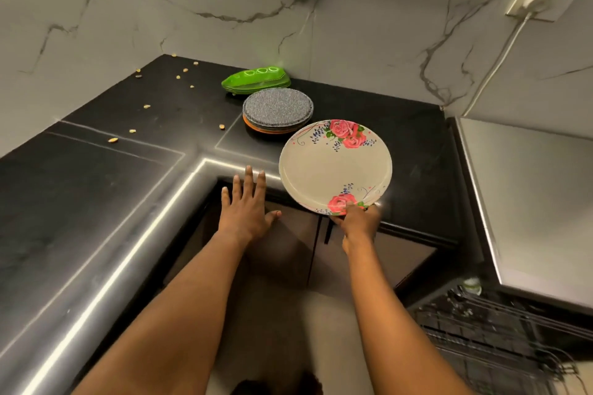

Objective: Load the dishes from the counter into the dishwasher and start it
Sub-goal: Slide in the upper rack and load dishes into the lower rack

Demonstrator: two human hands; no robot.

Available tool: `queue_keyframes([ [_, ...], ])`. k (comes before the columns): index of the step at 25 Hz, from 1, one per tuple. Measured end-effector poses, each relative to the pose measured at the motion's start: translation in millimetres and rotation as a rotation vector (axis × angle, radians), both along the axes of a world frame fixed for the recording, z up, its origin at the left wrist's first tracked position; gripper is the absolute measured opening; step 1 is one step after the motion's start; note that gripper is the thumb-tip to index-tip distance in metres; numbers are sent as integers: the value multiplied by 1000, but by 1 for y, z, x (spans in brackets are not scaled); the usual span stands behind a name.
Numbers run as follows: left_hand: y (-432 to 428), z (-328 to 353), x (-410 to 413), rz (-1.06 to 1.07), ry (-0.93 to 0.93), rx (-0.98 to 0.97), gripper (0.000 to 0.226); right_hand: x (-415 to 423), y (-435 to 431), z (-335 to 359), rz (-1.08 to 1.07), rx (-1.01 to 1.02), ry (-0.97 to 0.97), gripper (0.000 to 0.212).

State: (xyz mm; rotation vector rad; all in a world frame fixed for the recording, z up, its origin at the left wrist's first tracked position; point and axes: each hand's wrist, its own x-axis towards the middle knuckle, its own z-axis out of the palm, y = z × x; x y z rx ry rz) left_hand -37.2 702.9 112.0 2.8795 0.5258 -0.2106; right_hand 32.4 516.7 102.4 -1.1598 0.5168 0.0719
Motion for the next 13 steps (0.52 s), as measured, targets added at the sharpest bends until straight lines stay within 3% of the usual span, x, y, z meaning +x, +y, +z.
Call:
queue_keyframes([
  [13,-40,-2,-183,-13,7,-9,90,-197,-46,-7,12,-50,43,31],
])
